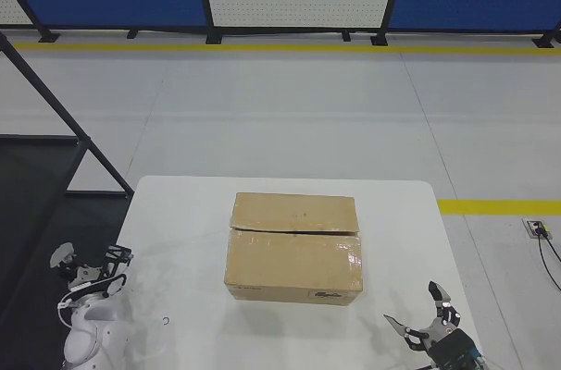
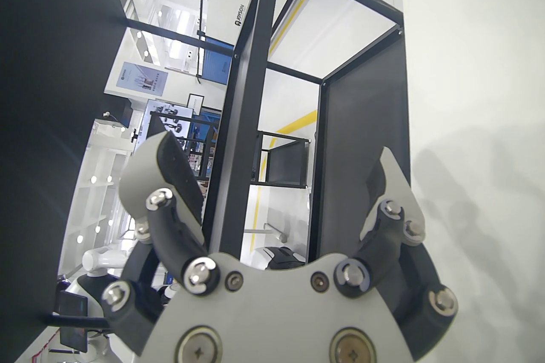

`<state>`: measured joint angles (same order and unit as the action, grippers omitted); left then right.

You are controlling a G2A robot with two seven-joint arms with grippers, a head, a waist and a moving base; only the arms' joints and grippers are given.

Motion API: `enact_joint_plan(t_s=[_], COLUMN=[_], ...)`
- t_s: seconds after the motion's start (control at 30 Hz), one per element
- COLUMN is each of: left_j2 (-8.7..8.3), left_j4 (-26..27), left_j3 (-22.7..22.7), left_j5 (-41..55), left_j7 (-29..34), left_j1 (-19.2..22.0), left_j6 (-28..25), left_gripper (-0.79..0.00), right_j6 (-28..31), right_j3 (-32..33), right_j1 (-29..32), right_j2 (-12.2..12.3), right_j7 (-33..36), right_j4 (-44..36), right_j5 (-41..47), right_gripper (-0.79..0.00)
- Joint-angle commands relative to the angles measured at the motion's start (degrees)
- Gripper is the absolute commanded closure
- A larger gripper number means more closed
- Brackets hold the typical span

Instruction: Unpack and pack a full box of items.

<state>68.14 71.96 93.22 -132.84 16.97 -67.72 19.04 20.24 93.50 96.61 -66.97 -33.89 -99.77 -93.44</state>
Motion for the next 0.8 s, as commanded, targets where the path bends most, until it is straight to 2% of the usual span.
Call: enact_joint_plan(t_s=[0.0,0.17,0.33,0.43,0.57,0.67,0.7,0.73,0.77], left_j2=[0.07,0.31,0.30,0.21,-0.18,-0.61,-0.77,-0.85,-0.85], left_j4=[0.0,2.7,8.3,12.7,18.3,22.0,23.1,23.4,23.4], left_j3=[0.1,0.7,1.9,3.4,5.8,7.3,7.5,7.8,7.8], left_j5=[0.1,1.2,1.2,2.4,3.2,3.8,4.7,5.1,5.1], left_j7=[0.1,-1.0,-4.2,-7.1,-13.4,-20.5,-23.6,-24.4,-24.4], left_j1=[0.0,-1.0,-4.3,-6.5,-10.1,-13.0,-14.2,-14.5,-14.5], left_j6=[0.2,2.3,3.8,3.5,1.3,-2.7,-5.3,-6.3,-6.3], left_gripper=[-0.785,-0.785,-0.785,-0.785,-0.785,-0.785,-0.785,-0.785,-0.785], right_j6=[0.0,0.0,-0.1,1.8,7.8,14.6,16.5,17.9,17.9], right_j3=[0.0,0.0,0.0,0.3,2.0,3.2,3.7,4.0,4.0], right_j1=[0.0,0.0,0.0,-0.3,-0.6,-1.2,-1.4,-2.0,-2.0], right_j2=[0.0,0.0,0.0,0.2,0.7,1.2,1.2,1.2,1.2], right_j7=[0.0,0.0,0.2,0.1,-2.2,-4.5,-3.4,-1.8,-1.8], right_j4=[0.0,0.0,-0.1,-1.5,-2.5,-2.3,-1.1,-0.5,-0.5], right_j5=[0.0,0.0,0.0,-0.7,1.5,5.1,8.3,12.3,12.3], right_gripper=[-0.785,-0.785,-0.785,-0.785,-0.785,-0.785,-0.785,-0.785,-0.785])
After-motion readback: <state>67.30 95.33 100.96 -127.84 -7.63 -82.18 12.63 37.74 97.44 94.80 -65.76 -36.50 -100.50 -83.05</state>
